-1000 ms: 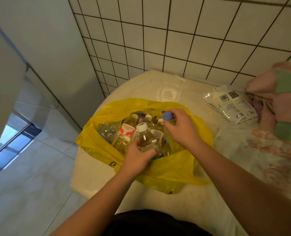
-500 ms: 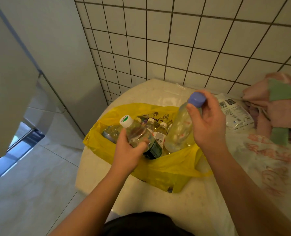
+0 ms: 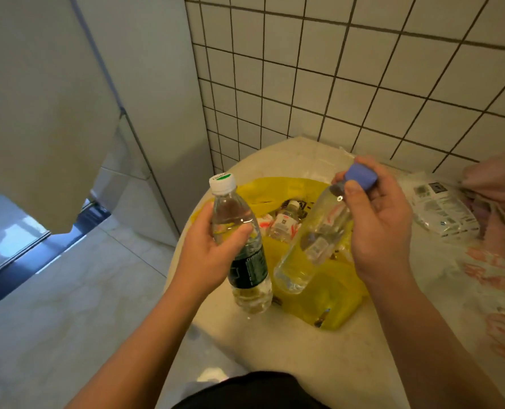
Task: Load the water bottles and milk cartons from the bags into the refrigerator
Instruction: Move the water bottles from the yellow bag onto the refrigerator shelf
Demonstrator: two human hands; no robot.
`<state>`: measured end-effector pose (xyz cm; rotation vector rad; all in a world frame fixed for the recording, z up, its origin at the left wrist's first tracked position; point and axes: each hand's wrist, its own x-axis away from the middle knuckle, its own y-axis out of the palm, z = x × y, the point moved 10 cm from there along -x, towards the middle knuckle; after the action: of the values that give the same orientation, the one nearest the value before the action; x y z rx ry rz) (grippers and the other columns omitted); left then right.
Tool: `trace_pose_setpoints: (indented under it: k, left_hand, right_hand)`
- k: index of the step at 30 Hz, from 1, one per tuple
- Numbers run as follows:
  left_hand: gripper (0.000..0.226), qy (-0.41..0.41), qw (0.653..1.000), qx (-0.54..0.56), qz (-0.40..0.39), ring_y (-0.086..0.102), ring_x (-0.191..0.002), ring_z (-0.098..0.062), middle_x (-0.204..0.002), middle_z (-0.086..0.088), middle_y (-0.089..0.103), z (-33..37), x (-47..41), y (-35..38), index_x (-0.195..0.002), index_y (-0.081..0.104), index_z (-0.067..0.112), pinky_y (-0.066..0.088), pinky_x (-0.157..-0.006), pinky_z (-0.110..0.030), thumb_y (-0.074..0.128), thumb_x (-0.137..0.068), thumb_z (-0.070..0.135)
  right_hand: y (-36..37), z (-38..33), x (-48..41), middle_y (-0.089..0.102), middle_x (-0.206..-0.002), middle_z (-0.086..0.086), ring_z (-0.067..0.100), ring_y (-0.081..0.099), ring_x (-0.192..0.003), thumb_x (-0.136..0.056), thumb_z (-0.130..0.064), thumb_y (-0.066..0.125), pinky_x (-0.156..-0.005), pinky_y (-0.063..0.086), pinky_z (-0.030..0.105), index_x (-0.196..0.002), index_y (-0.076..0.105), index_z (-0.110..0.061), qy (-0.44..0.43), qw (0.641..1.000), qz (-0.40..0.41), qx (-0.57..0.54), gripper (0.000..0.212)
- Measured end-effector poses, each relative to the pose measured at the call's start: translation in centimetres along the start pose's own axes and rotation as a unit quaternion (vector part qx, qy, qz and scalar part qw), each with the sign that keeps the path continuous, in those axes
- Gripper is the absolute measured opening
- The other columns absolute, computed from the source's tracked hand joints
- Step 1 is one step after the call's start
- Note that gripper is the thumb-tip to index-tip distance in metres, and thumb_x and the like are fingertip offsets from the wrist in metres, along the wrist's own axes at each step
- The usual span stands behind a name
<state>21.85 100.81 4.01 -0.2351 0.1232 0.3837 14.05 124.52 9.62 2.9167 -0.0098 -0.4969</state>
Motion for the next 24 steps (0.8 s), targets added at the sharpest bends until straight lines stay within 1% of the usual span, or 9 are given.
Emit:
trace_pose_setpoints:
  k: [3,7,9,12,14,17,19,22,24]
  left_hand:
    - [0.038,-0.012,1.000,-0.008,-0.004,0.066,-0.098,0.000,-0.102,0.022,0.069,-0.9,1.3,-2.5,-0.107,0.059,0.041,0.053,-0.077,-0.016,0.066,-0.070,0.049]
    - [0.045,-0.040,0.999,-0.026,-0.006,0.066,-0.097,-0.001,-0.101,0.023,0.068,-2.8,3.3,-7.0,-0.109,0.056,0.039,0.053,-0.082,-0.022,0.065,-0.067,0.054]
    - [0.039,-0.054,0.998,-0.037,-0.007,0.065,-0.095,0.005,-0.100,0.029,0.066,-3.6,4.4,-9.8,-0.107,0.054,0.040,0.052,-0.077,-0.014,0.071,-0.072,0.046]
    - [0.038,-0.074,0.996,-0.053,0.005,0.061,-0.094,0.014,-0.096,0.040,0.062,-5.1,6.3,-14.9,-0.107,0.050,0.043,0.048,-0.070,-0.005,0.073,-0.085,0.022]
    - [0.040,-0.084,0.994,-0.067,0.019,0.061,-0.094,0.014,-0.096,0.039,0.063,-6.3,7.8,-18.9,-0.106,0.050,0.044,0.047,-0.071,-0.004,0.073,-0.085,0.019]
    - [0.040,-0.102,0.991,-0.077,0.044,0.063,-0.097,0.008,-0.100,0.031,0.065,-7.8,10.2,-25.3,-0.108,0.051,0.043,0.050,-0.076,-0.011,0.075,-0.083,0.022]
    - [0.041,-0.108,0.989,-0.080,0.063,0.063,-0.096,0.006,-0.102,0.030,0.064,-8.7,11.8,-29.7,-0.109,0.052,0.042,0.050,-0.078,-0.013,0.077,-0.082,0.024]
    - [0.040,-0.116,0.984,-0.093,0.095,0.063,-0.097,0.007,-0.104,0.031,0.063,-9.9,14.1,-36.1,-0.109,0.051,0.043,0.051,-0.079,-0.011,0.072,-0.075,0.039]
    - [0.040,-0.123,0.980,-0.102,0.121,0.063,-0.098,0.006,-0.103,0.029,0.064,-10.9,15.6,-40.3,-0.109,0.051,0.043,0.051,-0.079,-0.012,0.073,-0.076,0.040]
  right_hand:
    - [3.1,0.8,1.5,0.065,-0.109,0.009,0.008,0.067,-0.098,-0.096,0.004,0.052,-0.090,0.051,0.021,-0.123,0.054,-0.011,0.017,0.999,-0.029,0.005,0.031]
    - [8.1,1.8,4.4,0.066,-0.108,0.009,0.010,0.066,-0.099,-0.095,0.005,0.053,-0.088,0.050,0.020,-0.120,0.056,-0.018,0.034,0.997,-0.075,0.007,0.033]
    - [11.1,2.3,6.2,0.065,-0.111,0.013,0.009,0.066,-0.100,-0.095,0.004,0.053,-0.087,0.049,0.018,-0.122,0.055,-0.013,0.043,0.994,-0.103,0.015,0.033]
    - [16.2,3.0,9.4,0.064,-0.116,0.014,0.009,0.066,-0.103,-0.094,-0.001,0.056,-0.088,0.050,0.019,-0.126,0.053,-0.009,0.052,0.988,-0.142,0.029,0.033]
    - [19.9,3.3,11.8,0.065,-0.117,0.013,0.010,0.066,-0.106,-0.093,-0.009,0.060,-0.092,0.051,0.022,-0.126,0.054,-0.012,0.054,0.984,-0.165,0.039,0.034]
    - [25.8,3.6,15.7,0.067,-0.115,0.003,0.013,0.065,-0.108,-0.087,-0.021,0.060,-0.093,0.051,0.024,-0.124,0.056,-0.021,0.059,0.978,-0.197,0.044,0.037]
    - [29.9,3.6,18.3,0.068,-0.113,-0.001,0.014,0.065,-0.108,-0.089,-0.023,0.062,-0.092,0.051,0.022,-0.122,0.057,-0.028,0.055,0.972,-0.224,0.040,0.034]
    - [36.0,4.0,22.0,0.068,-0.112,0.003,0.013,0.065,-0.105,-0.089,-0.022,0.063,-0.093,0.051,0.023,-0.122,0.057,-0.024,0.056,0.963,-0.263,0.027,0.034]
    - [40.0,4.3,24.3,0.068,-0.112,0.006,0.014,0.065,-0.105,-0.088,-0.021,0.062,-0.094,0.051,0.025,-0.125,0.057,-0.016,0.053,0.956,-0.290,0.019,0.038]
